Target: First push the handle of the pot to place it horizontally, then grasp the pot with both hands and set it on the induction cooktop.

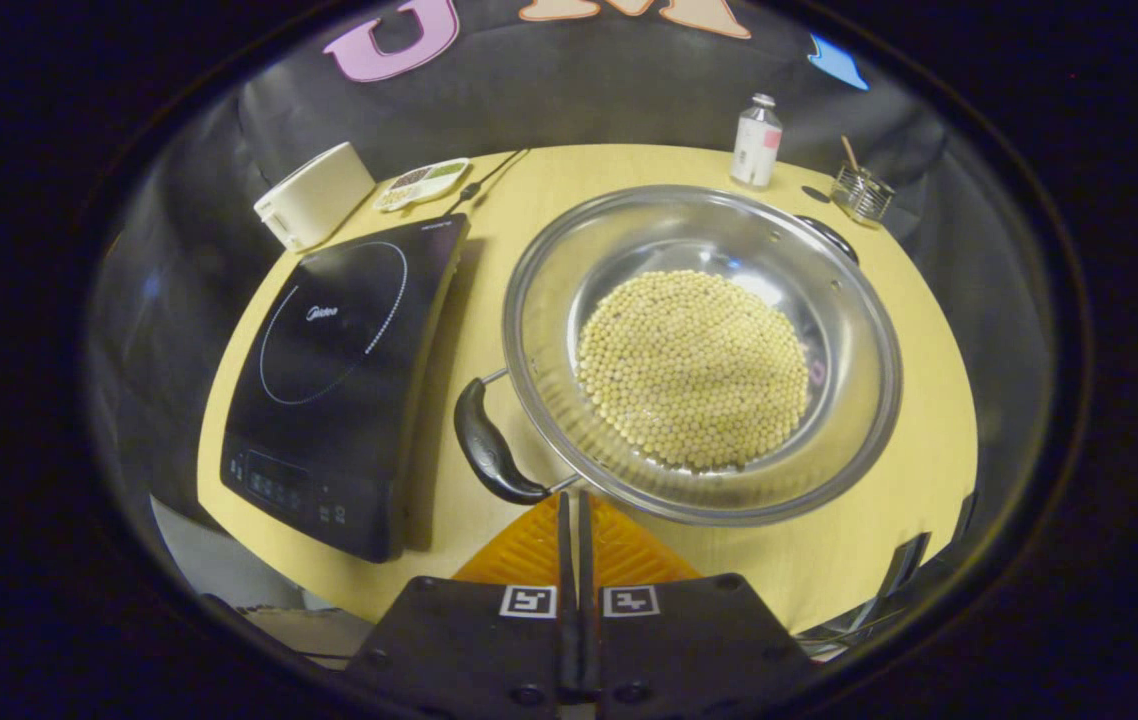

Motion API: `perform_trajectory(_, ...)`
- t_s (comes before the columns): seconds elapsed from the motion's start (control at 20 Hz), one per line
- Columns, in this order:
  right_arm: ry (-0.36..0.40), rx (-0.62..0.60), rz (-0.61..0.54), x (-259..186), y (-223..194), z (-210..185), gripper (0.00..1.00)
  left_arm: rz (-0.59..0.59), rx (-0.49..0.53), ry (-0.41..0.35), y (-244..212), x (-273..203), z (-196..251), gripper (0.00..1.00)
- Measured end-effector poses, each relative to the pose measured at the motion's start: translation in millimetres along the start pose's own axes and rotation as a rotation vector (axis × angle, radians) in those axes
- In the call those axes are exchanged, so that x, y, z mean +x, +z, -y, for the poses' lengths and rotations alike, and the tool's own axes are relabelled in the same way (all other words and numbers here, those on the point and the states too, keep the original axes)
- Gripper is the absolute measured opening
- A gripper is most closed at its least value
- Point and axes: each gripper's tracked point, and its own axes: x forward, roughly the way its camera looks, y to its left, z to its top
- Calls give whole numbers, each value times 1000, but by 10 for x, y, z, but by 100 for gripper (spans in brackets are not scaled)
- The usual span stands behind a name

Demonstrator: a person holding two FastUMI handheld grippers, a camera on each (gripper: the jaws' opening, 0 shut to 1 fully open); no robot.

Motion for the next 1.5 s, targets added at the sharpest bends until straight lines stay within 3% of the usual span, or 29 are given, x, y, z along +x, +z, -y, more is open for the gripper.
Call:
perform_trajectory(0.5, 50, 61, 32, 203, 439, -390, 3, -1, 14, 23, 3, -5, -192, 97)
perform_trajectory(1.05, 94, 159, 76, 229, 736, -467, 3, 0, 48, 11, 71, -106, -158, 97)
perform_trajectory(1.2, 82, 154, 124, 86, 809, -271, 0, -17, 45, -29, 29, -84, -4, 98)
perform_trajectory(1.25, 66, 153, 146, 28, 836, -152, 3, -27, 39, -43, 0, -68, 62, 98)
perform_trajectory(1.3, 46, 154, 167, -20, 872, -27, 0, -37, 32, -65, -28, -48, 157, 98)
perform_trajectory(1.5, -54, 188, 257, -303, 969, 564, 3, -90, 12, -158, -186, 5, 575, 98)
